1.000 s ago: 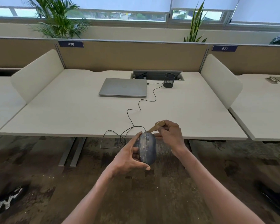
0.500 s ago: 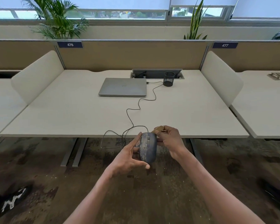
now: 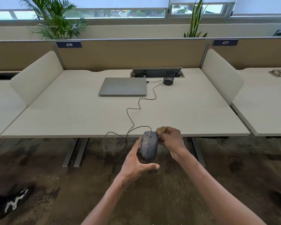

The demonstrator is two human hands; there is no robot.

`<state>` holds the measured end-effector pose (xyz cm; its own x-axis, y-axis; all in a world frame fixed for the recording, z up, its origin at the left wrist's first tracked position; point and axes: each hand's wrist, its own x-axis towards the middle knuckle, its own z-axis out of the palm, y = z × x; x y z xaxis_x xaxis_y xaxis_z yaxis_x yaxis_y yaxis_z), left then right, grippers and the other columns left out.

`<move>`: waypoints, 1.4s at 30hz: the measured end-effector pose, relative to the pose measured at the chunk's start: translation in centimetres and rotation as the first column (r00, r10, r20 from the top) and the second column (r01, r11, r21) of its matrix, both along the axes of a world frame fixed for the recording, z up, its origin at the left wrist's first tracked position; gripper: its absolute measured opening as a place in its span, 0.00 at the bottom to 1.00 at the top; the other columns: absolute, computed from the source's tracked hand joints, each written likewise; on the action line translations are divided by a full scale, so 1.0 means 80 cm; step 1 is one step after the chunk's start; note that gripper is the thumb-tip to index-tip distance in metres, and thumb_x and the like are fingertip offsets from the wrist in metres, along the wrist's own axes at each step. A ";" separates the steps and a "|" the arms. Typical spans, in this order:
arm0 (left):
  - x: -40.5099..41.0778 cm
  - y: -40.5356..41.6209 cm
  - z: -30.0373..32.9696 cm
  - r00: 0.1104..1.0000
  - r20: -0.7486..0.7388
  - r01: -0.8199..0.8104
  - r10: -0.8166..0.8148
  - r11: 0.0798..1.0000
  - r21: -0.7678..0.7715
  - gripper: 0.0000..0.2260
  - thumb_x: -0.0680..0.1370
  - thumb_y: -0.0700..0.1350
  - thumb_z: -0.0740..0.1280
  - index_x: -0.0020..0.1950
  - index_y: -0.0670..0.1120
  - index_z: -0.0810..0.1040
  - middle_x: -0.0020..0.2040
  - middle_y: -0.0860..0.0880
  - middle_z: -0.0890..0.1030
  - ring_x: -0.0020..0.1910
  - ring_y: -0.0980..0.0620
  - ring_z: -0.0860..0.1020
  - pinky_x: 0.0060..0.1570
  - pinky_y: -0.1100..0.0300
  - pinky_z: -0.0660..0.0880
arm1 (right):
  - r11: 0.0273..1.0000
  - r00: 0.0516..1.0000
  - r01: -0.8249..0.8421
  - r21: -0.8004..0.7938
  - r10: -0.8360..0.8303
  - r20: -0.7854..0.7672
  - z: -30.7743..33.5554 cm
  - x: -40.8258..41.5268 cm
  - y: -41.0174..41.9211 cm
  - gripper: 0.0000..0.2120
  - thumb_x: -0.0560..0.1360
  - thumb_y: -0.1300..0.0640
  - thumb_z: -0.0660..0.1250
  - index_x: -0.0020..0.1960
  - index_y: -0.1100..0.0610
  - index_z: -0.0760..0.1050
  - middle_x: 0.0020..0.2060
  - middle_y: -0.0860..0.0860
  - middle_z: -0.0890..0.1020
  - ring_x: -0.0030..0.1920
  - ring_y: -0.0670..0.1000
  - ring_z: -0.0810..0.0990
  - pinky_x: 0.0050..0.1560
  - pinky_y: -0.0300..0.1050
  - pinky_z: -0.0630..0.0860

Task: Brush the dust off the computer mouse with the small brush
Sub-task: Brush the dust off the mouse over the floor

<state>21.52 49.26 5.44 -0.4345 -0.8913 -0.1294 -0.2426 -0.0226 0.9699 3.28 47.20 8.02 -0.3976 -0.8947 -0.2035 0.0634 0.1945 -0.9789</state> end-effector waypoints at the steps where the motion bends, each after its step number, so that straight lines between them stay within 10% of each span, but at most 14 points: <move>1: -0.002 0.003 0.000 1.000 0.008 -0.025 0.025 1.000 -0.016 0.59 0.57 0.57 0.86 0.82 0.55 0.58 0.75 0.50 0.72 0.73 0.51 0.73 0.74 0.50 0.71 | 1.000 1.000 0.007 0.000 -0.007 -0.006 -0.001 0.001 0.000 0.06 0.79 0.63 0.69 0.45 0.62 0.83 0.45 0.59 0.86 0.49 0.59 0.85 0.53 0.57 0.84; 15: -0.022 0.017 -0.006 0.939 -0.018 -0.334 0.343 0.897 -0.291 0.38 0.66 0.48 0.84 0.72 0.47 0.72 0.66 0.46 0.76 0.65 0.48 0.78 0.61 0.47 0.81 | 0.986 0.985 0.165 -0.027 -0.163 0.060 0.002 0.010 0.009 0.06 0.78 0.65 0.69 0.44 0.61 0.82 0.42 0.55 0.86 0.46 0.54 0.84 0.54 0.55 0.84; 28: 0.000 0.015 -0.007 0.883 -0.201 -0.463 0.425 0.860 -0.216 0.36 0.63 0.58 0.81 0.68 0.47 0.79 0.58 0.49 0.86 0.56 0.53 0.86 0.55 0.53 0.84 | 0.979 0.978 0.190 -0.070 -0.183 0.096 0.015 0.015 0.028 0.05 0.80 0.65 0.68 0.47 0.63 0.82 0.42 0.55 0.86 0.44 0.53 0.86 0.42 0.43 0.84; 34: 0.005 0.013 -0.004 0.892 -0.208 -0.444 0.401 0.863 -0.241 0.31 0.65 0.50 0.84 0.66 0.53 0.78 0.58 0.50 0.85 0.56 0.55 0.86 0.54 0.61 0.83 | 0.976 0.960 0.196 -0.097 -0.212 -0.184 0.023 0.007 0.040 0.05 0.80 0.62 0.67 0.49 0.59 0.82 0.41 0.54 0.87 0.43 0.54 0.87 0.46 0.50 0.86; 42: 0.008 0.009 -0.004 0.903 -0.180 -0.426 0.389 0.866 -0.264 0.31 0.65 0.42 0.84 0.65 0.50 0.77 0.56 0.55 0.83 0.54 0.65 0.84 0.52 0.66 0.81 | 0.918 0.609 0.016 -0.396 -0.323 -0.724 0.068 -0.012 0.063 0.04 0.79 0.63 0.68 0.54 0.59 0.79 0.43 0.44 0.81 0.41 0.45 0.79 0.40 0.23 0.71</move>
<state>22.20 49.96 5.11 -0.0199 -0.9814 0.1911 -0.1577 0.1918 0.9687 2.35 52.26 13.49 -0.4183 -0.7396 0.5272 -0.7342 -0.0665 -0.6757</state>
